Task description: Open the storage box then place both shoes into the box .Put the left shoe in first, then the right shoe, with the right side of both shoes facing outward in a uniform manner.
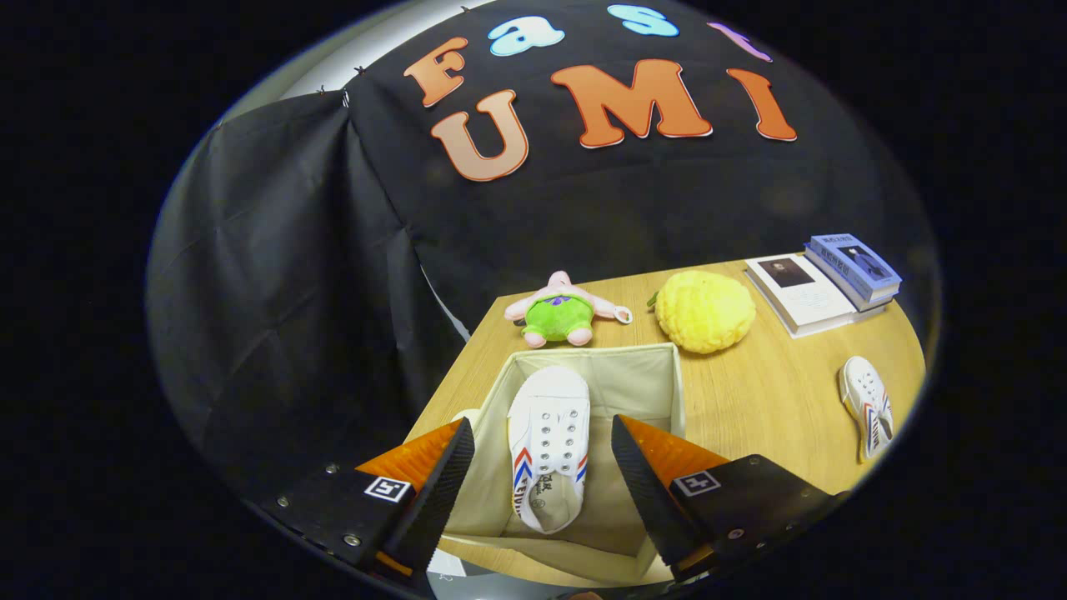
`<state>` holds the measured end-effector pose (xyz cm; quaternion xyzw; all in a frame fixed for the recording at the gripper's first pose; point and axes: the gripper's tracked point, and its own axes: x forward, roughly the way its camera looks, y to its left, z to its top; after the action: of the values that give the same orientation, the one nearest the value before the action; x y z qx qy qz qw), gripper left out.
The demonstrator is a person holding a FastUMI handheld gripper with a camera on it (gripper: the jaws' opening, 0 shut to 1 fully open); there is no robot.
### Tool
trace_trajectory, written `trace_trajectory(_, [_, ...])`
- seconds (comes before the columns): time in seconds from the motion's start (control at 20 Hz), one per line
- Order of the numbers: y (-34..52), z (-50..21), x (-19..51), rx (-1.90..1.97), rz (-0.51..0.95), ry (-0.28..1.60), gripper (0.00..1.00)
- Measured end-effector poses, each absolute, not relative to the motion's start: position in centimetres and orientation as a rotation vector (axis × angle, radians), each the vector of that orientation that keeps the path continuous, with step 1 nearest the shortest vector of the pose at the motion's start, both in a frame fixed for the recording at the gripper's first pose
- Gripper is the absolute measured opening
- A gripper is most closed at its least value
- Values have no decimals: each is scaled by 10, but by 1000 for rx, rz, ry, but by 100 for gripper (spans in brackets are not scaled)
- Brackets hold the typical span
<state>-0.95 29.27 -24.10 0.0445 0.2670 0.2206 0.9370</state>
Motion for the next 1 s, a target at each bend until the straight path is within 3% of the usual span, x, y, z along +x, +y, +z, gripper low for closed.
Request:
trace_trajectory(0.35, [198, -222, 22, 119, 330, 502, 98])
trace_trajectory(1.0, [-60, -271, 61, 17, 29, 581, 99])
